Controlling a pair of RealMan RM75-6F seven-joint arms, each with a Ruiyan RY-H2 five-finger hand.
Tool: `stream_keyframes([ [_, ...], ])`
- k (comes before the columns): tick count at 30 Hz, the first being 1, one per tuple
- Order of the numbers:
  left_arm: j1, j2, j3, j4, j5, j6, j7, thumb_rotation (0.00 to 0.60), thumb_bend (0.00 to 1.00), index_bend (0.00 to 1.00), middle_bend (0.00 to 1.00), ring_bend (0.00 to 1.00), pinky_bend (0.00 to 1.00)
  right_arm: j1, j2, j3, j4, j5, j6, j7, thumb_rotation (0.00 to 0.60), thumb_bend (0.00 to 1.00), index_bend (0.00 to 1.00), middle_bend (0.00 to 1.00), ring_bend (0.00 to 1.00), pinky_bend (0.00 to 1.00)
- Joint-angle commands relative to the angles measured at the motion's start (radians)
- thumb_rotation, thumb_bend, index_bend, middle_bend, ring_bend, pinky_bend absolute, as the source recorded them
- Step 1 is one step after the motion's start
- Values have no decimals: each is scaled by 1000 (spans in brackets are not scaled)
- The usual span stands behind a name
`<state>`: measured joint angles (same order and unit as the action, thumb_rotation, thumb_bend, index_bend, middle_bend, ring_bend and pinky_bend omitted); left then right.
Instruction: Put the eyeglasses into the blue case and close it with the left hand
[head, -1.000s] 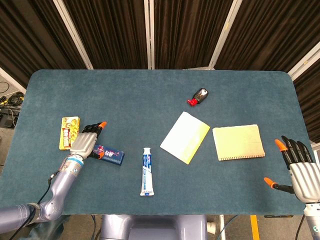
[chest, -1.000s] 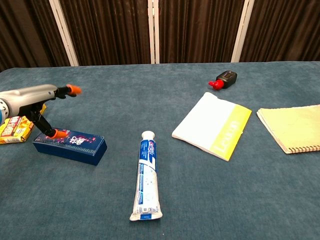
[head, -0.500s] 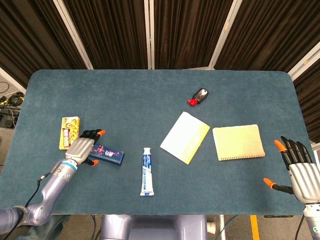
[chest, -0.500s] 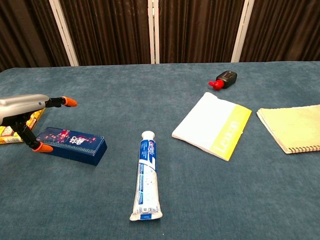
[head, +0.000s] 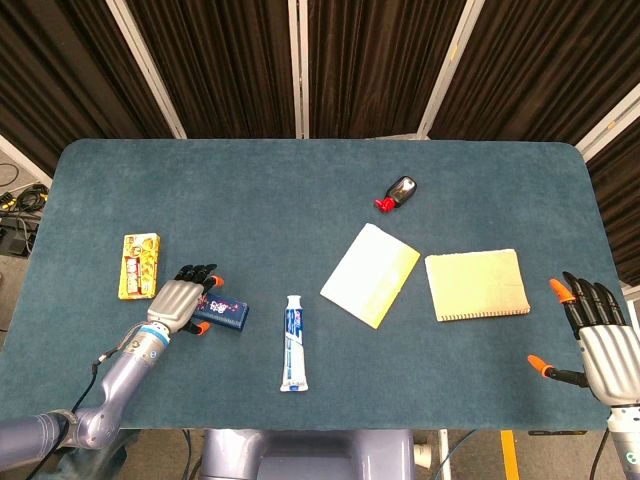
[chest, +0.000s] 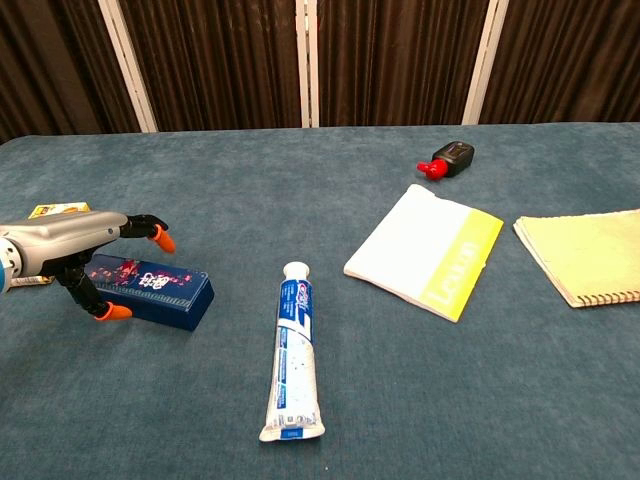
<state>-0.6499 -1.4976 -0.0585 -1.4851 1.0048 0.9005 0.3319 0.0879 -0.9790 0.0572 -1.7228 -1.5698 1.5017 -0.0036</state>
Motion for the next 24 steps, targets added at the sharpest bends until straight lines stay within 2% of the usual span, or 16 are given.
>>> stream_keyframes([
  [1, 0, -2, 1, 1, -7, 2, 11, 600, 314, 344, 122, 73, 141, 0, 1, 0, -1, -1, 0, 1, 600, 0, 0, 0, 0, 0],
  [6, 0, -3, 1, -4, -18, 6, 25, 600, 317, 425, 197, 141, 211, 0, 1, 0, -1, -2, 1, 2, 600, 0, 0, 0, 0, 0],
  [11, 0, -2, 1, -6, -25, 8, 32, 600, 346, 429, 203, 146, 213, -1, 1, -1, -1, -1, 1, 1, 600, 0, 0, 0, 0, 0],
  [13, 1, 2, 1, -10, -24, 5, 29, 600, 313, 412, 187, 138, 202, -1, 1, -1, -1, -1, 1, 2, 600, 0, 0, 0, 0, 0],
  [15, 3, 10, 1, -18, -20, 4, 20, 600, 227, 352, 117, 82, 130, -1, 0, 0, -2, -1, 2, 3, 600, 0, 0, 0, 0, 0],
  [17, 6, 21, -1, -29, -14, 6, 10, 600, 94, 221, 20, 8, 21, -1, 1, 0, -2, -1, 2, 4, 600, 0, 0, 0, 0, 0],
  [19, 14, 44, -2, -56, -4, 22, 6, 600, 21, 101, 0, 0, 0, -1, 2, -1, -3, -4, 3, 6, 600, 0, 0, 0, 0, 0],
  [21, 26, 76, -7, -95, 16, 56, 0, 600, 0, 21, 0, 0, 0, -2, 4, -1, -4, -7, 6, 10, 600, 0, 0, 0, 0, 0],
  [24, 54, 121, -10, -153, 58, 120, -15, 600, 0, 0, 0, 0, 0, -3, 6, -2, -5, -10, 8, 14, 600, 0, 0, 0, 0, 0],
])
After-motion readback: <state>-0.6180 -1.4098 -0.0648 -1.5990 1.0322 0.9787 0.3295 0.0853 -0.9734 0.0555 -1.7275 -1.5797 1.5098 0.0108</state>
